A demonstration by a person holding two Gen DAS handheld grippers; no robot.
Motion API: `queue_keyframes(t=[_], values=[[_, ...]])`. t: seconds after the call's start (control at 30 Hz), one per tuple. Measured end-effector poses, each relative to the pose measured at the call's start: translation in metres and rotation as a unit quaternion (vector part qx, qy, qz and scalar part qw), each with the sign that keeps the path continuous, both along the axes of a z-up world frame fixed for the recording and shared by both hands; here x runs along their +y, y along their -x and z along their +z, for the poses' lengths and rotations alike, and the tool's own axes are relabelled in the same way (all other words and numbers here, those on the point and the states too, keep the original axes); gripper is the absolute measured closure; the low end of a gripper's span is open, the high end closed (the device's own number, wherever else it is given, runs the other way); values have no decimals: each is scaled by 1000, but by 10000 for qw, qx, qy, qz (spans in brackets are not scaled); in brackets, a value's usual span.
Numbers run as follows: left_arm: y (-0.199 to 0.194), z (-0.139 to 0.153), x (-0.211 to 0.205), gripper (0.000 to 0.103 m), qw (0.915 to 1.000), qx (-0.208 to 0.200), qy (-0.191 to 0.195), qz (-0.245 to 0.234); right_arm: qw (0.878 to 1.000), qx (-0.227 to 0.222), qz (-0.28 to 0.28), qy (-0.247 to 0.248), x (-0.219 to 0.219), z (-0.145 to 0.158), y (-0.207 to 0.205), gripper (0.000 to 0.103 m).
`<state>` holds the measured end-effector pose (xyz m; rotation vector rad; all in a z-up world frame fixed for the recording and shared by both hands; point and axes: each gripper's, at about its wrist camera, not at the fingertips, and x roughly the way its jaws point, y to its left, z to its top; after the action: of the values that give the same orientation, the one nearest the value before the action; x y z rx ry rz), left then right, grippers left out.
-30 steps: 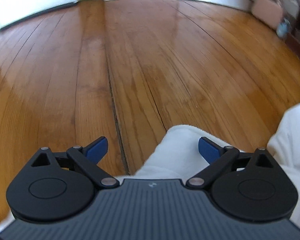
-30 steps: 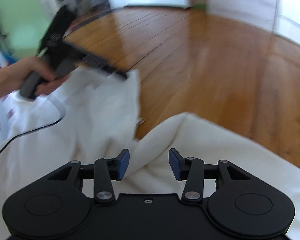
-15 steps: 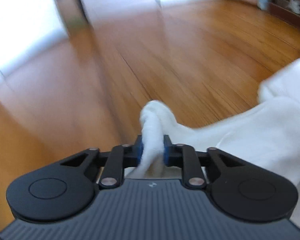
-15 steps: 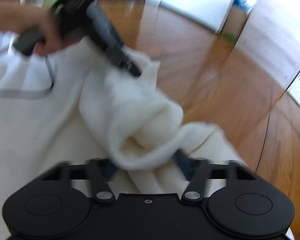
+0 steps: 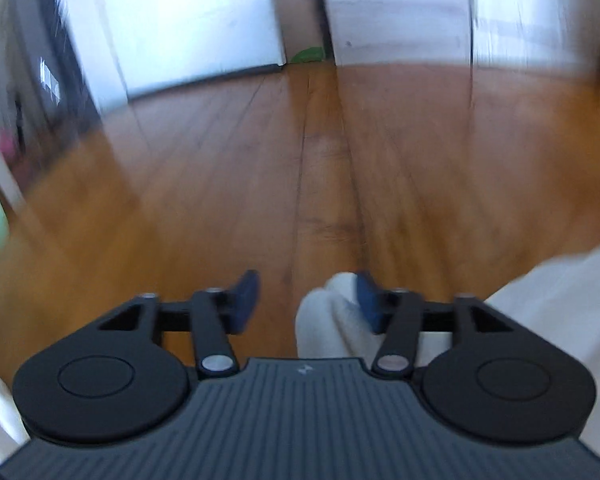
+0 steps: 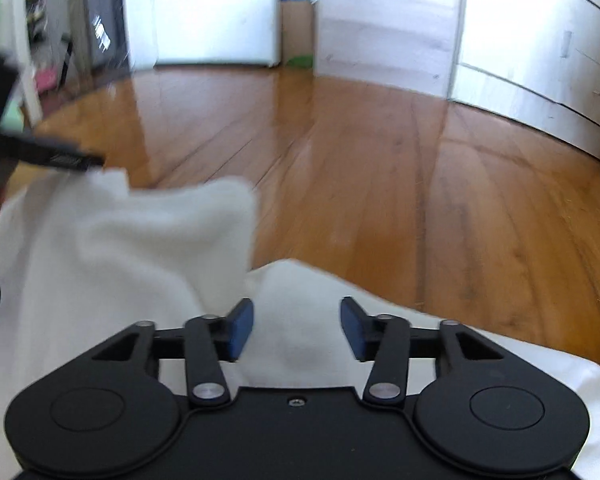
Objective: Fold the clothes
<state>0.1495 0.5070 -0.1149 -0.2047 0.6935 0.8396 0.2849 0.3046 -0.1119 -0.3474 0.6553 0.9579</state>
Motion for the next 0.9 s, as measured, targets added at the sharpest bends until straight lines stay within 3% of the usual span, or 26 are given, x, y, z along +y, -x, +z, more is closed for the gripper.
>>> queue_keyframes(t=[0.07,0.2,0.33,0.43,0.57,0.63,0.67,0.7,0.8,0.9], values=[[18,8,6,34,9980,-443,449,93,10000,91,20,-20,-6,4,-23,48],[29,9,13,34,9949,-407,924,44,9974,375,413,460,18,-2,-58,47],[28,-1,23,34,9929,-205,1170,66,9936,-275,558,946,52,4,-42,40],[46,-2,15,34,9908,-162,1337,120,9871,-302,1096,1128,68,-2,-29,25],[54,-2,4,34,9912,-133,1315,4,9790,-639,1159,1549,82,-26,-15,25],[49,2,-2,34,9918,-237,1239,-191,9765,-761,1292,1547,81,-30,-5,34],[44,5,-5,34,9914,-334,1216,-348,9764,-756,1357,1502,79,-30,-2,66],[39,9,-9,34,9904,-455,1192,-534,9768,-741,1372,1466,77,-31,1,88],[21,20,-32,33,9854,-733,1123,-1047,9861,-715,1012,1107,64,-25,-5,93],[-7,16,-54,22,9777,-853,1208,-1491,9953,-565,291,726,47,-13,-22,94]])
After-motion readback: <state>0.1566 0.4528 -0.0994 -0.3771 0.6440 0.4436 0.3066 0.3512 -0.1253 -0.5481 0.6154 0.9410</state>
